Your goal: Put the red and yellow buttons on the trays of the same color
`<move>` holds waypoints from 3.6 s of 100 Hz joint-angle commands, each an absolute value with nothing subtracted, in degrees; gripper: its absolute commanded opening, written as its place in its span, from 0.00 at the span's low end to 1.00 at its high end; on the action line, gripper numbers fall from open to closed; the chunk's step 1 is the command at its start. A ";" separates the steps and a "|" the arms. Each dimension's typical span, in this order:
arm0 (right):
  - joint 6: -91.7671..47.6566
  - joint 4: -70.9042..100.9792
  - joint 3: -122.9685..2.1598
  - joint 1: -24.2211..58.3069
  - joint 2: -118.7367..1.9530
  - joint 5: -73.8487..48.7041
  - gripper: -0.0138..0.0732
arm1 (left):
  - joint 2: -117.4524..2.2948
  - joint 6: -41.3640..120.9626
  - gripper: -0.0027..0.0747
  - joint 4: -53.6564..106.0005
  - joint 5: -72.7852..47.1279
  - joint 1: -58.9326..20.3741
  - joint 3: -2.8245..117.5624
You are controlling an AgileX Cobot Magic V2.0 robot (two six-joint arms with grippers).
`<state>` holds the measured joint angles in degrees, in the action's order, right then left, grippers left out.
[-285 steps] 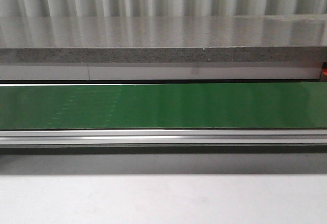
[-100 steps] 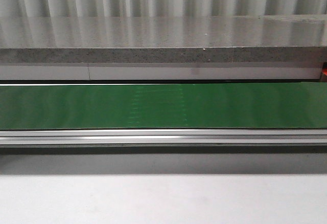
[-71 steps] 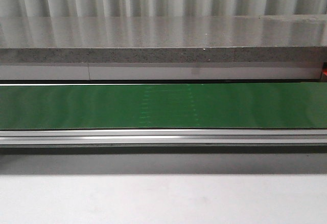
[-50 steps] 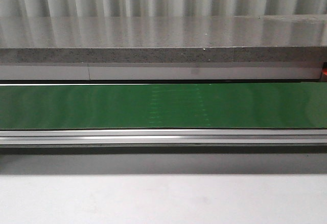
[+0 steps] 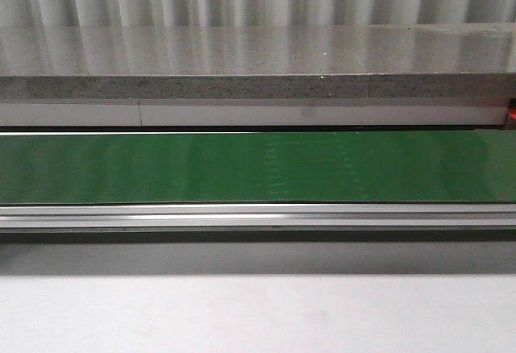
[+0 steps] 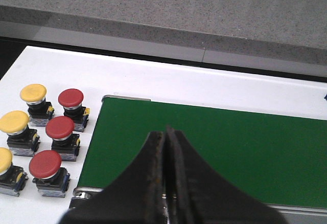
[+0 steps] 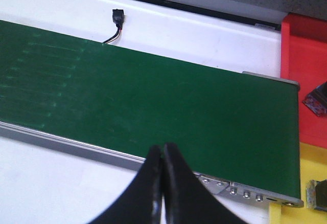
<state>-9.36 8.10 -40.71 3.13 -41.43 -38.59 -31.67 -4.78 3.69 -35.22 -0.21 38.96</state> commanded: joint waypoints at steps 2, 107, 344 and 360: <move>-10.13 8.20 -42.05 3.26 -41.14 -35.65 0.09 | -31.75 -4.99 0.01 4.30 -30.97 -0.57 40.47; -10.13 8.20 -42.05 3.26 -41.14 -35.88 0.08 | -31.75 -4.99 0.23 4.30 -31.08 -0.57 40.47; -10.13 8.20 -42.05 3.26 -41.14 -35.93 0.08 | -90.52 -17.65 0.61 5.06 -22.98 23.64 51.40; -10.13 8.20 -42.05 3.26 -41.14 -35.93 0.08 | -90.52 -17.54 0.29 5.33 -24.41 23.64 51.40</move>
<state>-9.40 8.10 -40.71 3.13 -41.43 -39.14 -92.27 -17.27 4.60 -25.36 23.52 49.82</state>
